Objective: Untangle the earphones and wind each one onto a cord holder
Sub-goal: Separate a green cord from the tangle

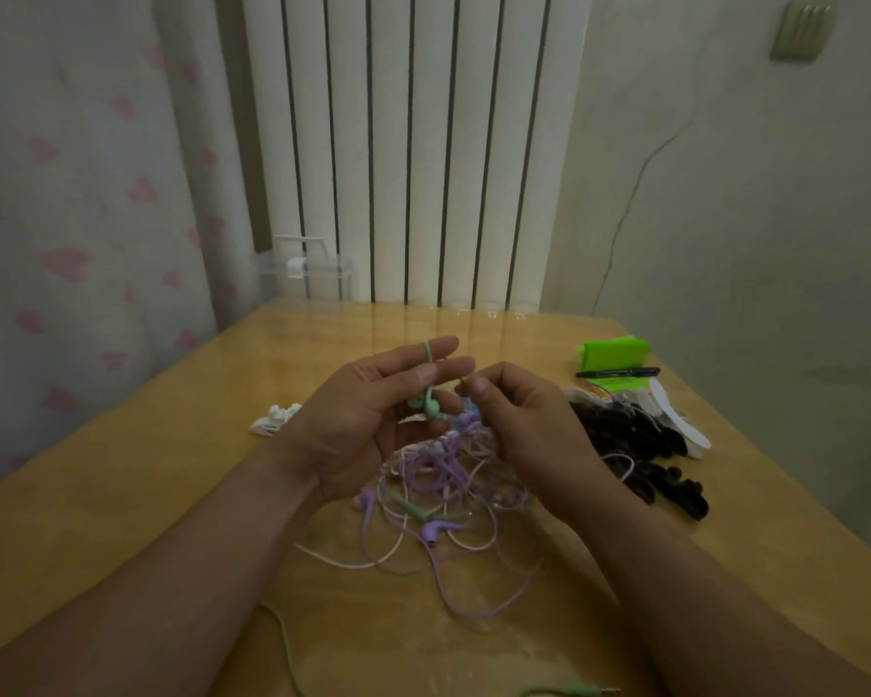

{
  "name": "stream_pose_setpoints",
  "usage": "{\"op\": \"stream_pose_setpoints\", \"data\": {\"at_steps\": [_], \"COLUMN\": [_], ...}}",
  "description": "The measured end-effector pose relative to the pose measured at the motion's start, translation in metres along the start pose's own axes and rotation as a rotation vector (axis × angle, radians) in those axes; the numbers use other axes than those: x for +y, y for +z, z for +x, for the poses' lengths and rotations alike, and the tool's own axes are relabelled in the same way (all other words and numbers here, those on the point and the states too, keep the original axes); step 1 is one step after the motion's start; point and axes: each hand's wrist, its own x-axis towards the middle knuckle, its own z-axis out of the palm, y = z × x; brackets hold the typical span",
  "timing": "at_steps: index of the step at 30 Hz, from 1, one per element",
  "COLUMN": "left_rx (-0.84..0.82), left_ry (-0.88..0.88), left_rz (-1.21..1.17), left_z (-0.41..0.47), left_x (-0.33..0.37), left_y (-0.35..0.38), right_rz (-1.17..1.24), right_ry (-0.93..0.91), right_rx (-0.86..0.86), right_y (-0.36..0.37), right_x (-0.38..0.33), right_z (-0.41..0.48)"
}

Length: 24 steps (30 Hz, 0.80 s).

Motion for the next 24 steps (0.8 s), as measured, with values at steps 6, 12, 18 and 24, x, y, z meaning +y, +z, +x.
{"op": "stream_pose_setpoints", "data": {"at_steps": [6, 12, 18, 24], "left_rx": [0.08, 0.134, 0.131, 0.085], "left_ry": [0.048, 0.124, 0.205, 0.23], "left_rz": [0.142, 0.434, 0.796, 0.983], "left_z": [0.001, 0.003, 0.004, 0.004], "left_x": [-0.004, -0.006, -0.015, -0.02], "left_y": [-0.006, -0.007, -0.008, -0.009], "right_rz": [-0.11, -0.28, -0.323, -0.309], "right_ry": [-0.081, -0.147, -0.199, -0.224], "right_rx": [-0.053, -0.055, -0.031, 0.019], "right_y": [0.01, 0.011, 0.011, 0.001], "right_x": [-0.003, 0.001, -0.002, -0.009], "right_z": [-0.008, -0.007, -0.01, -0.008]}}
